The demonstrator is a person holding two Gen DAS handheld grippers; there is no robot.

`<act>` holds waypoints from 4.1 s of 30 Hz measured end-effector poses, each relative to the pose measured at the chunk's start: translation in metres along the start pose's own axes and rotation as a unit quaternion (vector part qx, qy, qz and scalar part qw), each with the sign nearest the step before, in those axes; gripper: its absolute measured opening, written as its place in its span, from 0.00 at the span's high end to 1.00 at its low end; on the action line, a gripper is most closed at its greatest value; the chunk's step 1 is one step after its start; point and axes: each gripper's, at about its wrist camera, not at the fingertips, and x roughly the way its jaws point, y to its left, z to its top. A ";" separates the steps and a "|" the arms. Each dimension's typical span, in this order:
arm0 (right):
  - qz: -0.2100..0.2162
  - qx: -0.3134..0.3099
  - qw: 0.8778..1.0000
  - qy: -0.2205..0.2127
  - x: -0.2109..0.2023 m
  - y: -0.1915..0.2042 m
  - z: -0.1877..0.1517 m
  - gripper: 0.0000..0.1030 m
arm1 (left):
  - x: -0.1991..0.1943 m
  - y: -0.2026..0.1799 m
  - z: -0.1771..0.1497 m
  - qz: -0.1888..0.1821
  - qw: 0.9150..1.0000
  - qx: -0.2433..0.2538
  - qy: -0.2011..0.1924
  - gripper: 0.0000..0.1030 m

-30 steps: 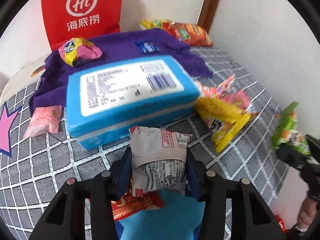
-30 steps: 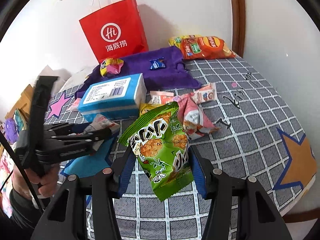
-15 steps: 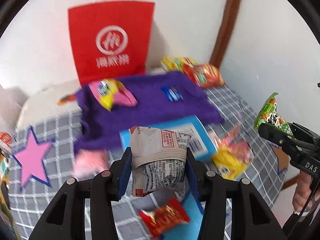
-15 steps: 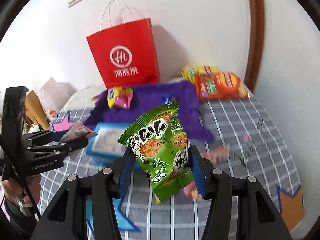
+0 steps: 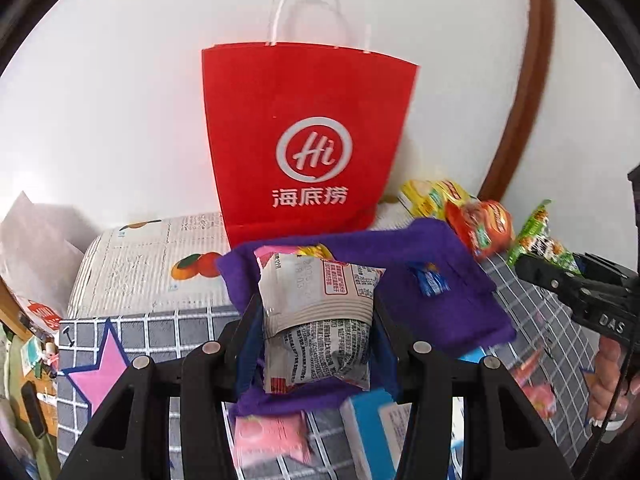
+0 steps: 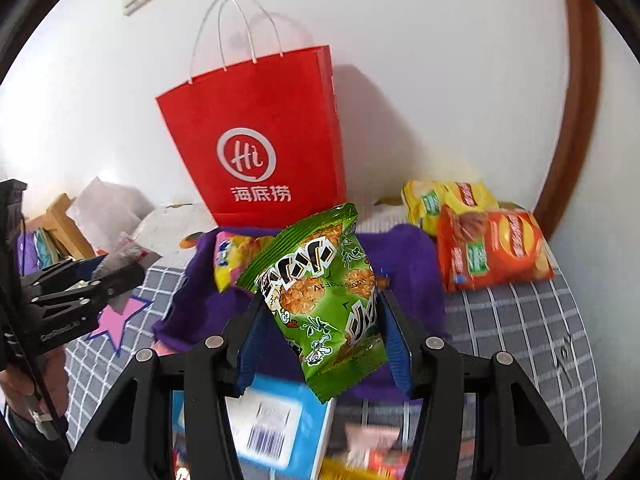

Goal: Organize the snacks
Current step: 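Carry the green and white-silver packets over the purple cloth with both tools, then open the right tool then the left tool to drop packets onto the cloth, then move the right tool toward the pink packet on the table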

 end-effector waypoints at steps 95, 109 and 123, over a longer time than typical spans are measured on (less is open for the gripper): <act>-0.025 -0.047 0.997 0.048 0.071 -0.024 0.025 0.36 | 0.088 0.011 -0.020 -0.029 0.993 -0.041 0.103 0.34; -0.045 -0.030 0.998 0.033 0.008 -0.025 -0.021 0.39 | 0.039 0.007 -0.002 -0.060 0.996 -0.041 0.048 0.33; -0.107 0.086 0.987 0.085 -0.043 -0.085 -0.138 0.41 | -0.001 -0.017 -0.001 -0.084 0.996 -0.011 0.027 0.33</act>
